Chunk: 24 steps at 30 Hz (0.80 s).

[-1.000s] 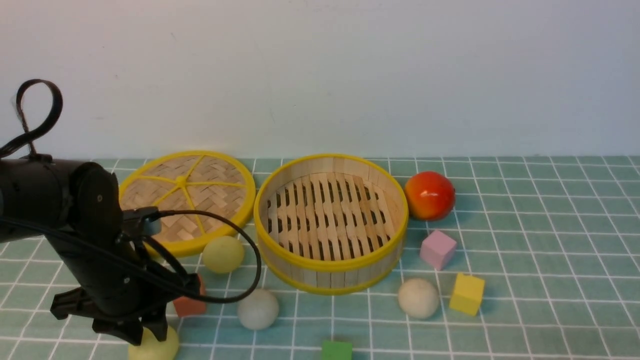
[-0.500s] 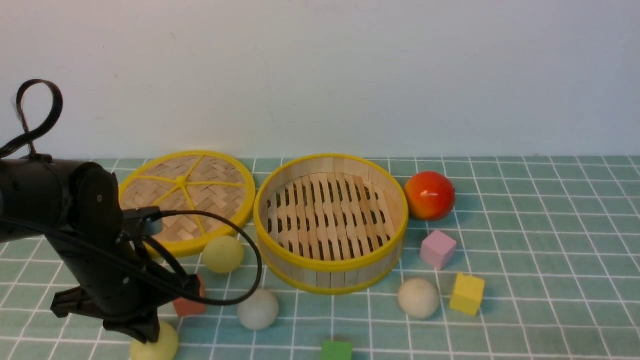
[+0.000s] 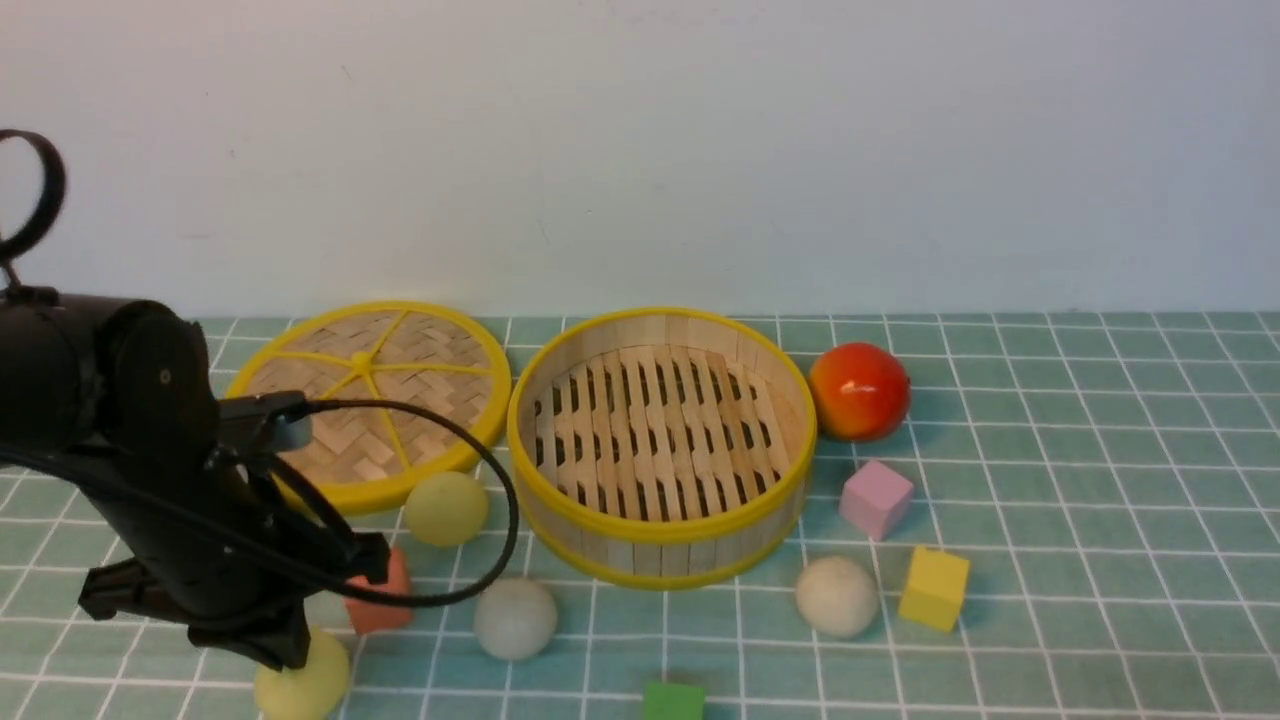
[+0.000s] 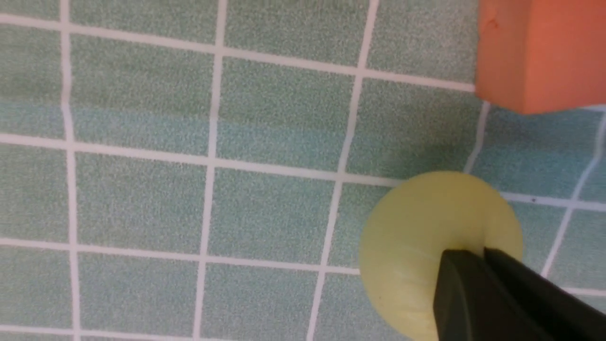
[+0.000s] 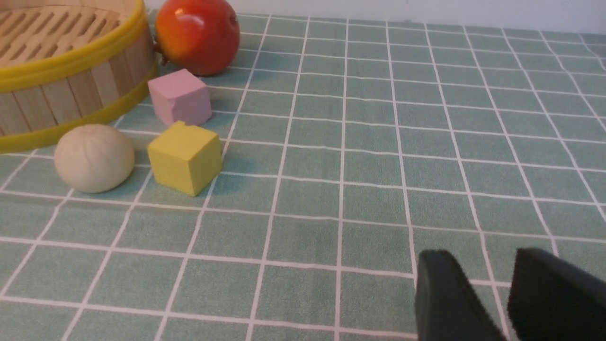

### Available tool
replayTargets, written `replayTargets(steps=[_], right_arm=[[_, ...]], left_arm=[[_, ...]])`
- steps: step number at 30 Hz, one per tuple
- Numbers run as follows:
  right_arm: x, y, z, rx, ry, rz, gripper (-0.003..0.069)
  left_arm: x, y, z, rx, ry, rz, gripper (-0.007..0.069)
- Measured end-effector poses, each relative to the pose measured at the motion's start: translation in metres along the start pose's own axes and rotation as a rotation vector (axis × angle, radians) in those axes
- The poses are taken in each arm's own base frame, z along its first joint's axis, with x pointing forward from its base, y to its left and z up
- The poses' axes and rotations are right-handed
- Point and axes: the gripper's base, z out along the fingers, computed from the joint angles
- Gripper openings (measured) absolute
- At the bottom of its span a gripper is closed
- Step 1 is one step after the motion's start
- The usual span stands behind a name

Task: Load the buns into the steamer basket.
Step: Use the left arm to put the steamed stuffed bun into the steamer

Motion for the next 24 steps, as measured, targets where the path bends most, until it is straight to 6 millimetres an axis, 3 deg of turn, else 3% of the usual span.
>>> replayTargets(steps=[7,11,14,17,24], right_arm=[[0.000,0.000,0.000,0.000,0.000,0.000,0.0239],[0.000,0.000,0.000,0.000,0.000,0.000,0.0239],[0.000,0.000,0.000,0.000,0.000,0.000,0.0239],[0.000,0.000,0.000,0.000,0.000,0.000,0.0239],[0.000,0.000,0.000,0.000,0.000,0.000,0.0239]], left_arm=[[-0.007,-0.009,-0.033,0.069,-0.066,0.022,-0.0013],[-0.031,-0.027,-0.067,0.182,-0.151,0.031,-0.0013],[-0.048,-0.040,-0.077,0.250,-0.183,0.040,-0.0013],[-0.063,-0.055,-0.078,0.281,-0.196,0.067,-0.0011],[-0.103,-0.129,-0.042,0.297,-0.199,0.219,-0.0004]])
